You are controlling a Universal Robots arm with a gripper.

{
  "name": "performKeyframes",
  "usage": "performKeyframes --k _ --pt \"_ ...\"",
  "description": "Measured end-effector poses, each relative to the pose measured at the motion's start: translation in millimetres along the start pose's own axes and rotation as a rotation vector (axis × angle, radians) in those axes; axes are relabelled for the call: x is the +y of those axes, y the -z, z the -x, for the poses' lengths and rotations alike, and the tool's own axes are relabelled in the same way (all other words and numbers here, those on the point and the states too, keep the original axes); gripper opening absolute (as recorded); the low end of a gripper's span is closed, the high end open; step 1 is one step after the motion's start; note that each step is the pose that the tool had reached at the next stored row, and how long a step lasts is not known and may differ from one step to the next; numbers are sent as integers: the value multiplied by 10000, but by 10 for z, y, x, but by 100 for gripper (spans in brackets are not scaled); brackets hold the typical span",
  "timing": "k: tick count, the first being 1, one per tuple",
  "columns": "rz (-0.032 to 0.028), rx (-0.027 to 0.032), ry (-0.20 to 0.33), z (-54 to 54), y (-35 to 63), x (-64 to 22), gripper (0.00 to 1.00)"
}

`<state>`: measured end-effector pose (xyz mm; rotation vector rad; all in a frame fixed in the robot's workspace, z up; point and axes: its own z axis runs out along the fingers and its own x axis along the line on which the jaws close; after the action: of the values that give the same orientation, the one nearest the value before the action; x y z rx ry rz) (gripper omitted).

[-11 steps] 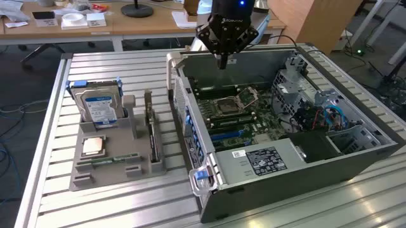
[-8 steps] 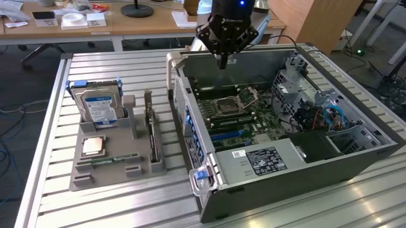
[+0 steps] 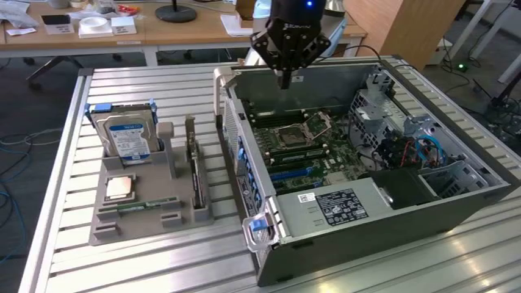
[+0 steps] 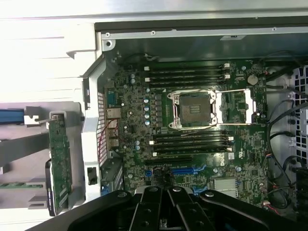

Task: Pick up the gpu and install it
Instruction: 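Reach for the gpu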

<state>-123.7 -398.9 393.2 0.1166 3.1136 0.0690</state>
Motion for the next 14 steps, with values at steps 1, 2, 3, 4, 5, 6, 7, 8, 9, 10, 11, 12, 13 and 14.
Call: performKeyframes --k 1,2,3,4,5,6,7,8,9,10,11,12,13,14 --pt "0 0 -1 -8 0 0 11" --pt "-1 0 1 -16 1 -1 11" --pt "0 0 0 -24 1 -2 11" --pt "-1 0 0 -34 1 -2 11" --pt "-1 0 0 -45 2 -3 11" --pt "-1 1 0 -57 2 -4 11" --pt "-1 0 0 -71 2 -5 11" --pt "-1 0 0 -87 2 -6 11" --pt "-1 0 0 -101 3 -7 11" --pt "-1 0 1 -115 3 -8 11" --pt "-1 0 1 -128 3 -9 11" --pt "0 0 1 -141 4 -10 11" --pt "0 0 1 -153 4 -11 11" --pt "-1 1 1 -165 4 -12 11"
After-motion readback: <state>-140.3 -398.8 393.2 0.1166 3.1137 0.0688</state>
